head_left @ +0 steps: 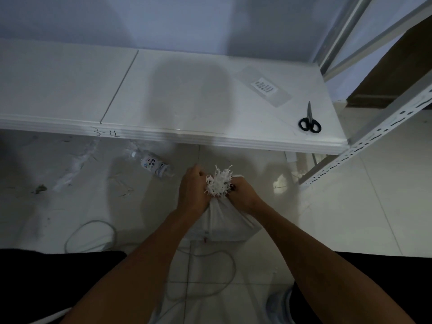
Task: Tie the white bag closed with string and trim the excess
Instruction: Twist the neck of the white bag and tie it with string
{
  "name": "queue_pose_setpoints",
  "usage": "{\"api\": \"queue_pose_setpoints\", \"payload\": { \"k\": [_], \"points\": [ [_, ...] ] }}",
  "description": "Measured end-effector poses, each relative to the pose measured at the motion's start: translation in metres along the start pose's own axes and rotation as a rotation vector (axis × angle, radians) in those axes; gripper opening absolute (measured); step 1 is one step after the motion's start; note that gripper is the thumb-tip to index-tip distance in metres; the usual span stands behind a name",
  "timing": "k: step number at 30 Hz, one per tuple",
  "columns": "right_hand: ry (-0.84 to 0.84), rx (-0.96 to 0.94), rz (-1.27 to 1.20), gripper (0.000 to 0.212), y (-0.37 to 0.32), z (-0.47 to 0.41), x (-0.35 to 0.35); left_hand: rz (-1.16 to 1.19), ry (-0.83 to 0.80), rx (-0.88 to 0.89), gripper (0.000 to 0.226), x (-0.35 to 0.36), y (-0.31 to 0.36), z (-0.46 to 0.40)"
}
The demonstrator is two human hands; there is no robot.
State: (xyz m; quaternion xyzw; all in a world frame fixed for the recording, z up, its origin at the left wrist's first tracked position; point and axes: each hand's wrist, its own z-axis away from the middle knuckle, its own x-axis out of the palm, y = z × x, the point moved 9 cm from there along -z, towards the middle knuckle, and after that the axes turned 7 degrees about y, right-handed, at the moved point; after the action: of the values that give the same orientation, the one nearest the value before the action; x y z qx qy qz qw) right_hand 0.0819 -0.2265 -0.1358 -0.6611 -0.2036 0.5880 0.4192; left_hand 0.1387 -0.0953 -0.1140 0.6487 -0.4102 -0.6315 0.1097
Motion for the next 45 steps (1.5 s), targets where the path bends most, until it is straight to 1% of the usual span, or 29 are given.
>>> {"api": "queue_pose_setpoints", "payload": {
  "k": [1,2,4,6,8,9,11,13,15,17,19,21,22,24,27,29,31,33,35,36,37,39,41,43,45],
  "points": [
    [0.008,-0.008,-0.012,0.017,-0.002,0.001,-0.001,-0.022,-0.008,0.040,0.019,-0.002,0.001,-0.002],
    [0.016,-0.012,-0.023,0.019,-0.004,0.001,-0.002,-0.023,-0.033,0.097,0.022,0.000,0.003,-0.006],
    [0.021,-0.007,-0.046,0.024,-0.004,0.003,-0.003,0.033,-0.157,0.147,0.038,0.006,0.005,-0.008],
    [0.000,0.012,-0.054,0.025,0.001,0.004,0.000,0.084,-0.279,0.177,0.044,0.011,0.009,-0.008],
    [-0.002,0.023,-0.036,0.022,0.004,0.004,0.002,0.042,-0.340,0.212,0.060,0.008,0.014,-0.006],
    [-0.002,0.021,-0.022,0.020,0.005,0.004,0.003,-0.019,-0.335,0.229,0.067,0.004,0.016,-0.007],
    [-0.002,0.030,0.005,0.017,0.004,0.004,0.003,-0.200,-0.296,0.282,0.073,-0.002,0.020,-0.011],
    [0.002,0.046,0.009,0.016,0.005,0.006,0.005,-0.324,-0.258,0.314,0.070,-0.004,0.021,-0.014],
    [0.022,0.042,0.026,0.015,0.003,0.010,0.004,-0.370,-0.223,0.321,0.060,-0.003,0.020,-0.014],
    [0.033,0.037,0.042,0.015,0.000,0.011,0.002,-0.340,-0.205,0.274,0.047,-0.003,0.015,-0.013],
    [0.023,0.019,0.082,0.015,-0.006,0.011,0.001,-0.249,-0.204,0.150,0.038,-0.002,0.008,-0.010],
    [0.066,-0.023,0.125,0.017,-0.012,0.008,-0.002,-0.105,-0.207,-0.028,0.041,-0.001,-0.002,-0.008],
    [0.093,-0.014,0.158,0.018,-0.012,0.008,-0.005,-0.061,-0.208,-0.102,0.043,0.000,-0.007,-0.007],
    [0.133,0.020,0.230,0.018,-0.011,0.010,-0.006,-0.040,-0.189,-0.202,0.042,0.000,-0.017,-0.004],
    [0.151,0.047,0.287,0.017,-0.012,0.018,-0.003,-0.032,-0.186,-0.310,0.047,0.000,-0.027,-0.001],
    [0.180,0.034,0.239,0.014,-0.009,0.022,-0.004,-0.044,-0.184,-0.345,0.048,0.002,-0.032,0.000],
    [0.203,0.041,0.115,0.008,-0.006,0.025,-0.009,-0.045,-0.176,-0.373,0.046,0.001,-0.034,0.000],
    [0.204,0.086,0.005,0.006,0.000,0.025,-0.014,-0.044,-0.164,-0.392,0.047,0.000,-0.036,-0.001],
    [0.191,0.099,-0.049,0.005,0.001,0.026,-0.019,-0.046,-0.153,-0.414,0.044,-0.002,-0.037,0.000],
    [0.180,0.070,-0.034,0.005,-0.003,0.027,-0.019,-0.043,-0.155,-0.431,0.041,-0.003,-0.037,0.001],
    [0.165,0.000,0.023,0.004,-0.009,0.027,-0.018,-0.036,-0.156,-0.437,0.036,-0.003,-0.037,0.001],
    [0.113,-0.167,0.210,0.005,-0.026,0.029,-0.009,-0.035,-0.158,-0.442,0.028,-0.003,-0.038,0.002],
    [0.089,-0.296,0.330,0.010,-0.042,0.031,0.001,-0.050,-0.131,-0.461,0.027,-0.004,-0.039,0.003],
    [0.076,-0.386,0.374,0.008,-0.055,0.035,0.011,-0.061,-0.105,-0.481,0.024,-0.006,-0.040,0.003],
    [0.038,-0.408,0.370,0.013,-0.059,0.036,0.027,-0.066,-0.123,-0.479,0.019,-0.006,-0.037,0.003]
  ]
}}
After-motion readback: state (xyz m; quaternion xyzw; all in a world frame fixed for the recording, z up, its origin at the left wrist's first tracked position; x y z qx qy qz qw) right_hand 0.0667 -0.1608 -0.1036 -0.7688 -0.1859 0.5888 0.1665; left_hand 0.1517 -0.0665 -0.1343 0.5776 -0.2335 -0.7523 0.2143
